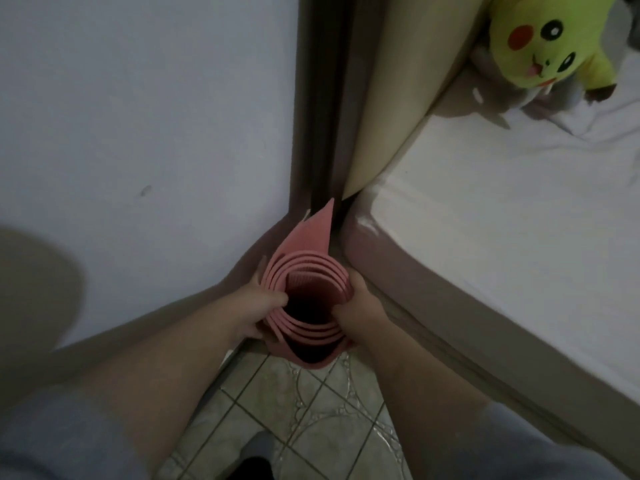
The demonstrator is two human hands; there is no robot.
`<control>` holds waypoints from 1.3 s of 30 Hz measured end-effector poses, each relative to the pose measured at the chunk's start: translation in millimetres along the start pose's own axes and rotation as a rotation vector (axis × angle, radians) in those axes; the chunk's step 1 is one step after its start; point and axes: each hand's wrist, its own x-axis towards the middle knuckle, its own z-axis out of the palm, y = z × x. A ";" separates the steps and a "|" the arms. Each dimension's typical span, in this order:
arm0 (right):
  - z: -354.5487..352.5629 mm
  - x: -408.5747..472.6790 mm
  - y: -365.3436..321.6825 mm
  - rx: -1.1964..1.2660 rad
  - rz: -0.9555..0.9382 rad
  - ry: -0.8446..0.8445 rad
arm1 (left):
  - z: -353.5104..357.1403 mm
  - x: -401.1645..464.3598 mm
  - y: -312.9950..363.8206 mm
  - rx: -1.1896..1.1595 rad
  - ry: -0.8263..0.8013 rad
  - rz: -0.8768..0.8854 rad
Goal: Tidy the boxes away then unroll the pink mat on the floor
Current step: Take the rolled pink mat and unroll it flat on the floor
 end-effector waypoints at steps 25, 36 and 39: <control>-103.8 -332.9 125.0 -0.044 -0.222 0.219 | 123.9 -295.4 -80.0 0.348 -0.144 0.522; -93.3 -525.0 202.1 0.058 -0.227 0.486 | 176.2 -439.1 -154.4 0.407 -0.269 0.675; -84.7 -567.7 221.4 0.091 -0.222 0.511 | 184.3 -475.4 -177.7 0.375 -0.276 0.664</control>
